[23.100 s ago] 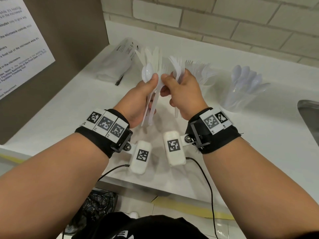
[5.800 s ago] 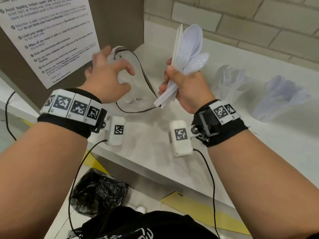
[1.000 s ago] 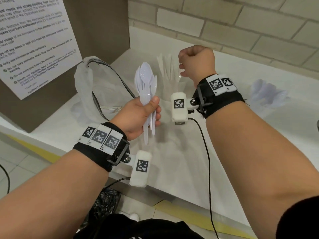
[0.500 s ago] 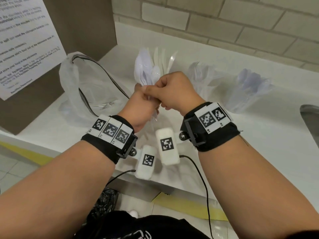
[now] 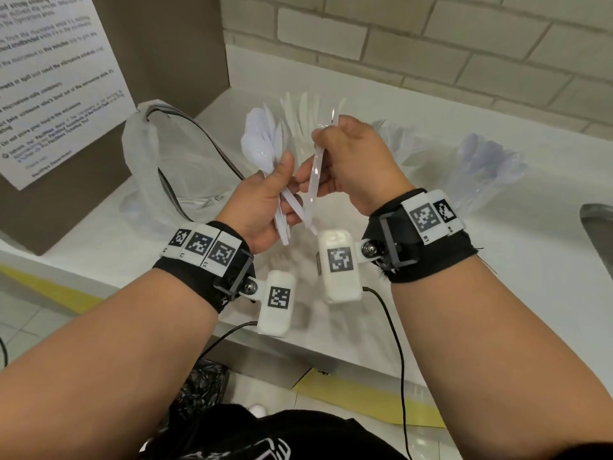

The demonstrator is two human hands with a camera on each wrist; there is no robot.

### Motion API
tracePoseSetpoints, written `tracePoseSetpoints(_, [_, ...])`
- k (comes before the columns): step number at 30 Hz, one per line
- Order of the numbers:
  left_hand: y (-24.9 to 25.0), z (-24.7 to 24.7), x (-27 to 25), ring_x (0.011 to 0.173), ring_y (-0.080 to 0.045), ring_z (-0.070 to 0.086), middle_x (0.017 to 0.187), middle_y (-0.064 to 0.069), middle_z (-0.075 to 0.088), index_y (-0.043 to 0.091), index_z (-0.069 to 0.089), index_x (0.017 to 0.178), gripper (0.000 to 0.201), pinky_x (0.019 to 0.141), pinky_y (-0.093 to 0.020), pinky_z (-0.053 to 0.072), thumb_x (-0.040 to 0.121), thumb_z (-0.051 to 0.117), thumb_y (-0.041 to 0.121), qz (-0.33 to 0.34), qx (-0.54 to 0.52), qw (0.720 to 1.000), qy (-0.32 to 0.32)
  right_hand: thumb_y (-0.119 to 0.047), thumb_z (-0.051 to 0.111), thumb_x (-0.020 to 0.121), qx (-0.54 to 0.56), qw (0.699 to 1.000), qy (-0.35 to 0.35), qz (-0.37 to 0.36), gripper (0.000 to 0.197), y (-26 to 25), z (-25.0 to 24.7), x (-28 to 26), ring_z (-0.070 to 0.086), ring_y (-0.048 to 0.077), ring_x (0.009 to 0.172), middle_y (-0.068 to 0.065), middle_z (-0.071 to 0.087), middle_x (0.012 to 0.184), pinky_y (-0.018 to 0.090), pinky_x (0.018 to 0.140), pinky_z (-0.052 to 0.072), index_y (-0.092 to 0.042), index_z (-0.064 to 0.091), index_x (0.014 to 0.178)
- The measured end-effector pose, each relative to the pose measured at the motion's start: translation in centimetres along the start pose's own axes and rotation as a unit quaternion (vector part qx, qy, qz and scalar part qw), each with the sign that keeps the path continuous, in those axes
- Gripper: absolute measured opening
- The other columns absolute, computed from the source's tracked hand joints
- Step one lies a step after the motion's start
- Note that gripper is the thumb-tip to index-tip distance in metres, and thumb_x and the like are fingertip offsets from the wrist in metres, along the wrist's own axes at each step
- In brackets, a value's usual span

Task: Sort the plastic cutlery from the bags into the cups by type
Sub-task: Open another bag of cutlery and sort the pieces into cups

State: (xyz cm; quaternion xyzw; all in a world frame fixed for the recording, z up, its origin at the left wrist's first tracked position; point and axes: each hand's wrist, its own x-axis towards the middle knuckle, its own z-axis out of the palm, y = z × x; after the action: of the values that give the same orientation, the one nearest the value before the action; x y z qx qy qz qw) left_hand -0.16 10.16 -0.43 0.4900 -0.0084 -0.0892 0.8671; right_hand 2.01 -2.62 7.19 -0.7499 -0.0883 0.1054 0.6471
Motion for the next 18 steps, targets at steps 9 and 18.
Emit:
tracePoseSetpoints(9, [0.0, -0.7, -0.2, 0.061, -0.015, 0.054, 0.070, 0.001, 0.055, 0.015, 0.064, 0.103, 0.021, 0.066, -0.034, 0.048, 0.096, 0.047, 0.026, -0.051, -0.060, 0.996, -0.032, -0.034, 0.050, 0.097, -0.023, 0.996, 0.085, 0.002, 0.025, 1.5, -0.5, 0.8, 0.037, 0.014, 0.043, 0.003, 0.044, 0.063, 0.025, 0.044, 0.033, -0.011, 0.047, 0.089])
tracePoseSetpoints(18, [-0.6, -0.6, 0.3, 0.062, -0.009, 0.046, 0.071, 0.003, 0.052, 0.016, 0.057, 0.090, 0.010, 0.065, -0.028, 0.036, 0.086, 0.056, 0.025, -0.018, 0.052, 0.998, -0.022, 0.000, 0.068, 0.080, -0.129, 0.984, 0.041, -0.115, 0.013, 1.6, 0.0, 0.3, 0.053, 0.001, 0.043, -0.012, 0.054, 0.048, 0.012, 0.048, 0.043, -0.012, 0.069, 0.085])
